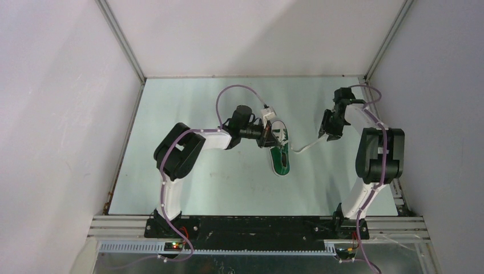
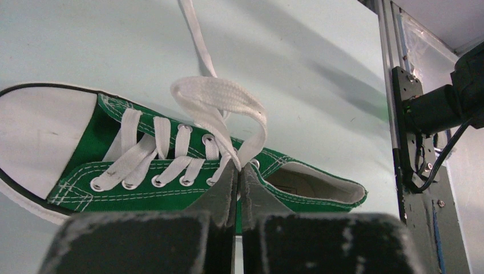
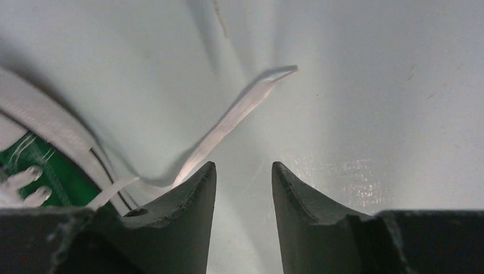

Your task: Tie the shoes

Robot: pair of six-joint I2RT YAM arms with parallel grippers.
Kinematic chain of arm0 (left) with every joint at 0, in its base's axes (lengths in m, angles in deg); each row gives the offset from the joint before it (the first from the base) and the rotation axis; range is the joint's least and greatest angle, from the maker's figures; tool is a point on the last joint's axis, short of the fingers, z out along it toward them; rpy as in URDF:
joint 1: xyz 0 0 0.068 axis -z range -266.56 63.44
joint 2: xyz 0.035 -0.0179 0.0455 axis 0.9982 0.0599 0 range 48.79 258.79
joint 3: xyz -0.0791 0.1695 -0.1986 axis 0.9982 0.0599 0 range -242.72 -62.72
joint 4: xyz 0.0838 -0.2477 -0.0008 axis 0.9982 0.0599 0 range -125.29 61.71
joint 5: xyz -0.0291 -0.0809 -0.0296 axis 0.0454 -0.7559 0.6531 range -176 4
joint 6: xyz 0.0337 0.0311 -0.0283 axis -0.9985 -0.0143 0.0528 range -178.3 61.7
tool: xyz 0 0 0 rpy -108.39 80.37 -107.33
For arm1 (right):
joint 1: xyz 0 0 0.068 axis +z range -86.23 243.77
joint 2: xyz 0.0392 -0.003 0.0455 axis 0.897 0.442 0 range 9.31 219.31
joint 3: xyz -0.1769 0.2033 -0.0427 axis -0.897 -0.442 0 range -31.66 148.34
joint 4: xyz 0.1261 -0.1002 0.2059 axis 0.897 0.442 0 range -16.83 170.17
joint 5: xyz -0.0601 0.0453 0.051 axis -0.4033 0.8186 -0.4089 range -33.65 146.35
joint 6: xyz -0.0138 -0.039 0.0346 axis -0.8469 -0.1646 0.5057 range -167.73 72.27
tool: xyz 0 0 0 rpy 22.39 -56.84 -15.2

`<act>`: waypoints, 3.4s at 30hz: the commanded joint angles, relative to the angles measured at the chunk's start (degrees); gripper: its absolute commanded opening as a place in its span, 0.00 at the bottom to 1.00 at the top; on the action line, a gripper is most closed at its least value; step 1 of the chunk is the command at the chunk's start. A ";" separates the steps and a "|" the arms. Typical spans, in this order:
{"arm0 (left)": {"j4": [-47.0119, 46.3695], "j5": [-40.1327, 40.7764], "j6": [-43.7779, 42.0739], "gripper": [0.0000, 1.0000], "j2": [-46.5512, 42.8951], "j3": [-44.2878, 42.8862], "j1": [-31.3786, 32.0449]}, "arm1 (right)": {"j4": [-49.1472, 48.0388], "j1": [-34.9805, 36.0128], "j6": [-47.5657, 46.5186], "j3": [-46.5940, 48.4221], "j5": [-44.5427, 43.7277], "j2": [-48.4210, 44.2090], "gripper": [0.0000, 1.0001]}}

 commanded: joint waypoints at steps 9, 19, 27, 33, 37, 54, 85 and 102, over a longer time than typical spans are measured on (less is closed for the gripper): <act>6.51 -2.18 -6.46 0.00 -2.08 -3.30 0.05 | -4.32 1.44 6.33 7.71 -10.25 11.54 0.39; 6.40 -4.73 -4.67 0.00 -1.66 -5.06 -0.80 | -6.68 1.95 2.50 9.55 -2.67 14.47 0.00; 5.28 -10.81 -2.34 0.00 -1.04 -5.62 -1.05 | -11.74 2.13 -3.20 14.92 21.70 5.46 0.00; 0.56 -13.28 3.68 0.00 -0.05 -5.07 -0.96 | -18.23 7.81 -4.05 10.47 33.63 -2.36 0.00; -1.47 -13.64 5.89 0.00 0.94 -4.50 -0.96 | -21.31 11.06 -6.35 5.79 39.06 -7.21 0.00; -10.63 -14.31 16.86 0.00 4.23 -3.40 -0.74 | -3.39 19.82 -32.21 4.56 50.14 -16.50 0.00; -6.98 -12.92 15.12 0.01 4.25 -3.11 -0.87 | 26.55 18.77 -76.18 -12.31 36.23 -25.67 0.22; -6.29 -14.30 13.62 0.01 4.09 -3.13 -1.14 | 4.22 11.74 -45.14 2.85 46.78 -3.67 0.45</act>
